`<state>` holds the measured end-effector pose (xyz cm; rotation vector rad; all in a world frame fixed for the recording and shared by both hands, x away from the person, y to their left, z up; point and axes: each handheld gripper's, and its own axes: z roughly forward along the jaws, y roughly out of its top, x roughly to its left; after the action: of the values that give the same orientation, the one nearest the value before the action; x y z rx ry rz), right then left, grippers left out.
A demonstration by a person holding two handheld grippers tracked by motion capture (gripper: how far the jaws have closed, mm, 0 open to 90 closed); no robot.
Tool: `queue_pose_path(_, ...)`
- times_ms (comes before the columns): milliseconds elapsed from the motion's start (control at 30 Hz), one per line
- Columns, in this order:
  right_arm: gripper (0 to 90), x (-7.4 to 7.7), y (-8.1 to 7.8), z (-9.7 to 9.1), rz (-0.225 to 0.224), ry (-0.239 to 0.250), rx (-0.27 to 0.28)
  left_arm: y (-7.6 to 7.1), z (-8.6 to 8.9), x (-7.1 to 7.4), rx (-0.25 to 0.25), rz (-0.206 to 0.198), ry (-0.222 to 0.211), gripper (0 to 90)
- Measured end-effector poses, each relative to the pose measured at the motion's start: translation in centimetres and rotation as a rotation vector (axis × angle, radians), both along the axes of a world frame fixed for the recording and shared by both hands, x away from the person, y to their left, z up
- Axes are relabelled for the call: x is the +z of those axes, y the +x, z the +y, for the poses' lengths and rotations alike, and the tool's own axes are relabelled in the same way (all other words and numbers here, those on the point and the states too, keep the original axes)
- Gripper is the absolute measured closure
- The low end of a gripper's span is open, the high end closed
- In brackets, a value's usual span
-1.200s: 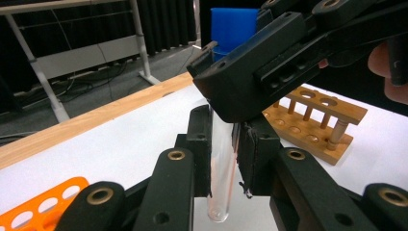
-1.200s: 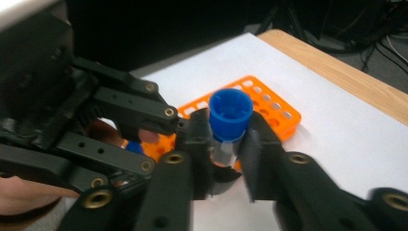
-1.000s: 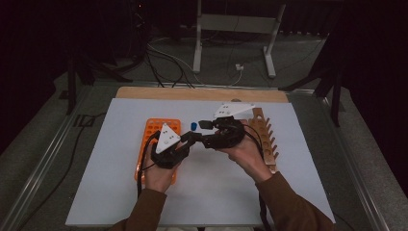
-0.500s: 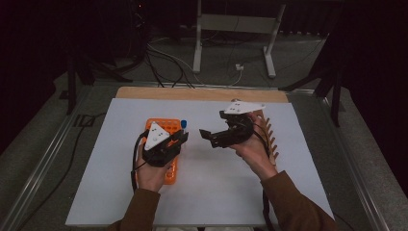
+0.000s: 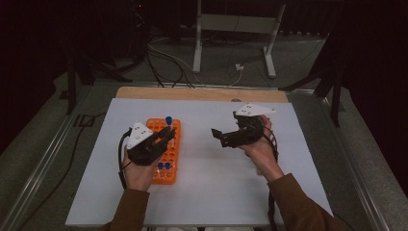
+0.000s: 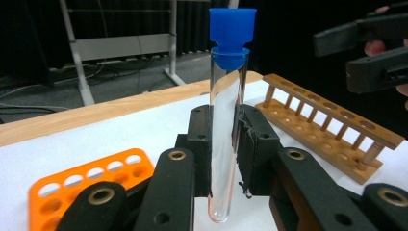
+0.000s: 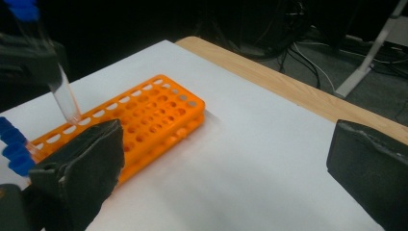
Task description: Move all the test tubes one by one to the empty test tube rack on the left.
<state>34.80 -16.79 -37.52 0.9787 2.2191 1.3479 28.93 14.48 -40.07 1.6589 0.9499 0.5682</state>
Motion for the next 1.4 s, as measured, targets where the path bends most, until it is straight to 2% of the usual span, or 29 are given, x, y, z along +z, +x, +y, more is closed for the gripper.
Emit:
queue_pose_path(300, 0.1, -0.7, -0.5, -1.5, -0.035, -0.03, -0.036, -0.2, 2.4, 0.0, 0.053, -0.006, -0.015, 78.3)
queue_pose_path(533, 0.1, -1.2, -0.7, -2.9, -0.029, -0.018, -0.058, -0.6, 4.1, -0.5, 0.08, -0.004, -0.018, 78.3)
queue_pose_path(633, 0.1, -1.3, -0.8, -3.5, -0.025, -0.003, -0.07, -0.8, 4.5, -0.9, 0.085, 0.0, -0.004, 78.3)
queue_pose_path(867, 0.1, -2.0, -1.1, -4.6, -0.02, -0.006, -0.093, -1.2, 5.4, -1.7, 0.097, 0.005, -0.016, 78.4)
queue_pose_path(1100, 0.1, -2.4, -1.8, -5.6, -0.026, -0.007, -0.11, -1.6, 6.1, -2.0, 0.101, 0.001, -0.013, 78.4)
queue_pose_path(1400, 0.1, -2.7, -2.6, -6.6, -0.032, -0.006, -0.125, -2.1, 6.9, -2.4, 0.107, 0.007, -0.03, 78.4)
